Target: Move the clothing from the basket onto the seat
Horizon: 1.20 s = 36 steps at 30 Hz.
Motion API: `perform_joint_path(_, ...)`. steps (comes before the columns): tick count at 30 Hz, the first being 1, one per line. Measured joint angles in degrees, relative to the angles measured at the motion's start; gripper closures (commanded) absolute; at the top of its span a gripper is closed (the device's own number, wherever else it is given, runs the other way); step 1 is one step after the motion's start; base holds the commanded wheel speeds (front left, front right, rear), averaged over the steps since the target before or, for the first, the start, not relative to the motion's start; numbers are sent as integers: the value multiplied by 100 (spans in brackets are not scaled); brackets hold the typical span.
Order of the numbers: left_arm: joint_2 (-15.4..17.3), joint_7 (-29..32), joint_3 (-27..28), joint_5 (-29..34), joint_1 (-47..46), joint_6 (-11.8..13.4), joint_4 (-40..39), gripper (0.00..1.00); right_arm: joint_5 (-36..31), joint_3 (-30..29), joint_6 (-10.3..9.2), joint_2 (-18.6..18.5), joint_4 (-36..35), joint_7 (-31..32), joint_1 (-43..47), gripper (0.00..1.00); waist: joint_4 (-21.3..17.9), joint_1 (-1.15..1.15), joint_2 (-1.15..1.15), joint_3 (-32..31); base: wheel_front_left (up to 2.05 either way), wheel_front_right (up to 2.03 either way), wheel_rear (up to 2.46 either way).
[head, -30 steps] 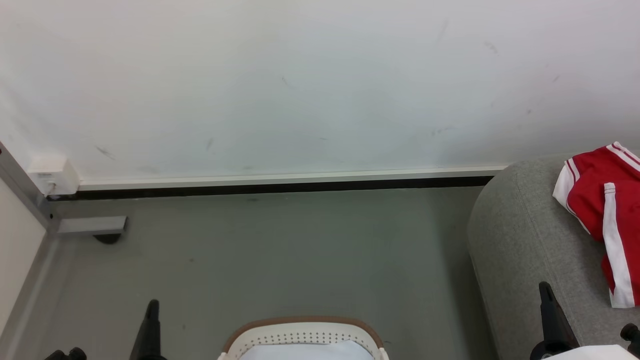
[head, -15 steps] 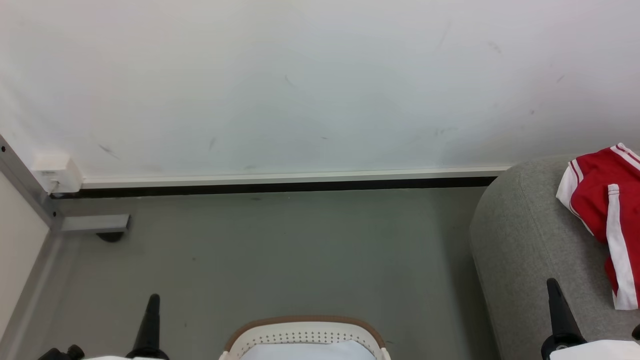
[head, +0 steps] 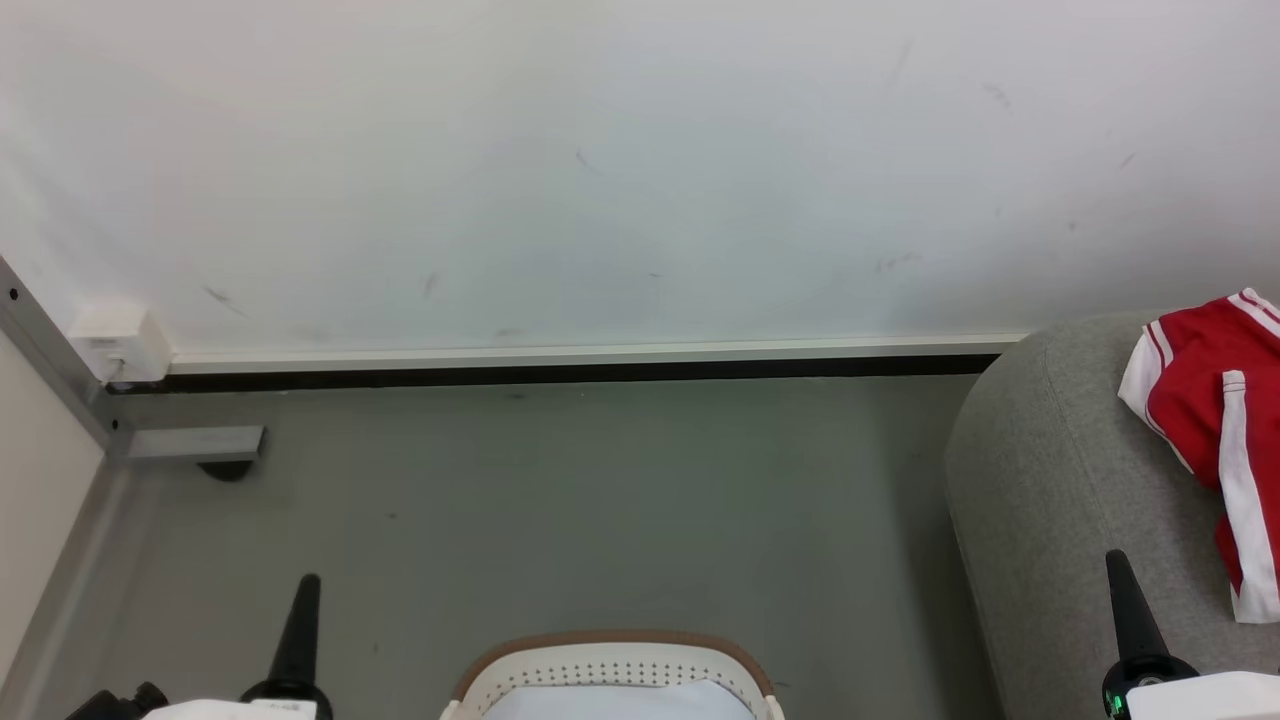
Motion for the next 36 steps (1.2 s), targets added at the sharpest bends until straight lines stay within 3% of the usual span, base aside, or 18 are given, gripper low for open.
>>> perform_joint_path(36,-54,466,118,-1557,-282,-55,134,100,1490,-344,-1,34,-14,444,-122,100,103,0,0,12,0,0,0)
